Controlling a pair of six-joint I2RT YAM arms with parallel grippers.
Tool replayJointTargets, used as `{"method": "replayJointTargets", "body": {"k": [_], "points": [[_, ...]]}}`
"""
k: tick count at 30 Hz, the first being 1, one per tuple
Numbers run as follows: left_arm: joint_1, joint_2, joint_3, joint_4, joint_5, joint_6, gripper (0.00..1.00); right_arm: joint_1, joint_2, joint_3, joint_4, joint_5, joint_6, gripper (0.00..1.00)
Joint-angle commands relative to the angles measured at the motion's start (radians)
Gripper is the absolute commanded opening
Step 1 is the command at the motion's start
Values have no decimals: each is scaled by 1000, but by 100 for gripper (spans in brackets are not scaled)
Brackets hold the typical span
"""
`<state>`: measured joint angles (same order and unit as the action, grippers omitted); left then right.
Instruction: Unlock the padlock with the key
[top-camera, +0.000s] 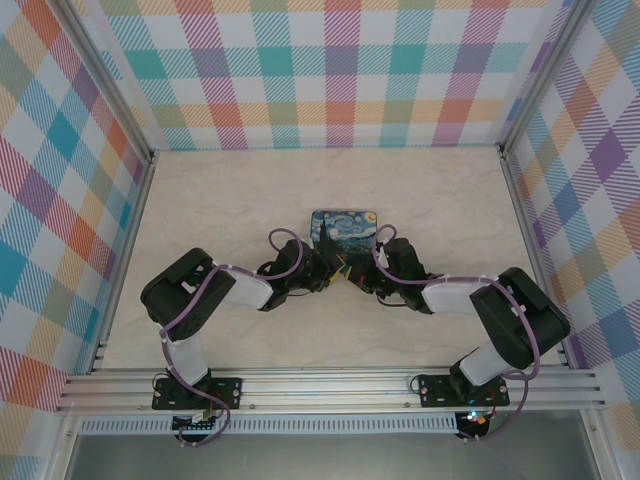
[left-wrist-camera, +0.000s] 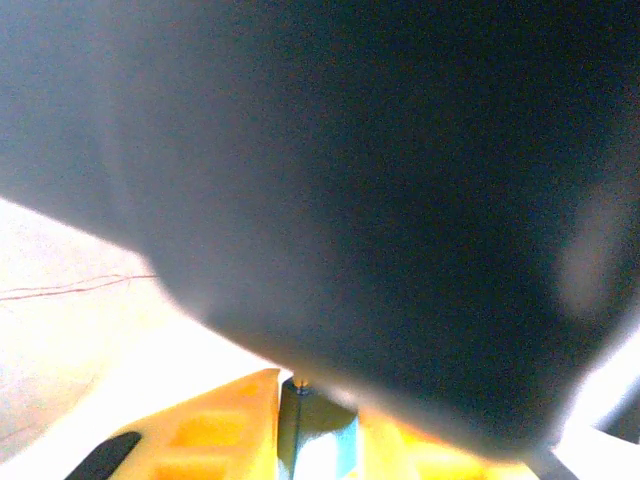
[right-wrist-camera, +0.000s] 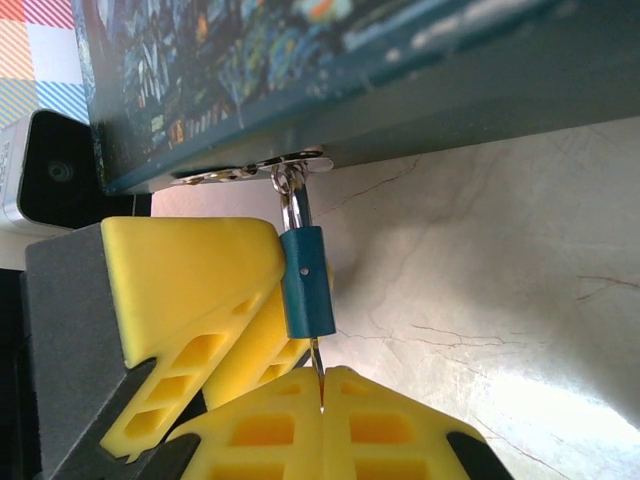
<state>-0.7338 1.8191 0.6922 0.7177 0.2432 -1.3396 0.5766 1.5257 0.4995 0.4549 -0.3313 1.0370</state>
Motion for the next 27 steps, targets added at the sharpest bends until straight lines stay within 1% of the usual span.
{"method": "replayJointTargets", "body": {"k": [1, 5, 10, 16, 24, 27], "points": [[-19, 5, 17, 36, 13, -9, 20, 2, -18, 5, -1, 1, 13, 0], [-19, 2, 16, 34, 10, -8, 16, 2, -38, -4, -16, 15, 7, 0], [-19, 0, 19, 33, 11, -5, 12, 2, -52, -11, -37, 27, -8, 3], [-19, -4, 23, 20, 7, 1, 9, 0, -64, -10, -70, 44, -35, 12], [-19, -10, 32, 1, 5, 8, 9, -1, -86, -7, -111, 74, -75, 22], [-19, -11, 33, -7, 3, 10, 9, -1, -112, 0, -158, 102, -115, 28]]}}
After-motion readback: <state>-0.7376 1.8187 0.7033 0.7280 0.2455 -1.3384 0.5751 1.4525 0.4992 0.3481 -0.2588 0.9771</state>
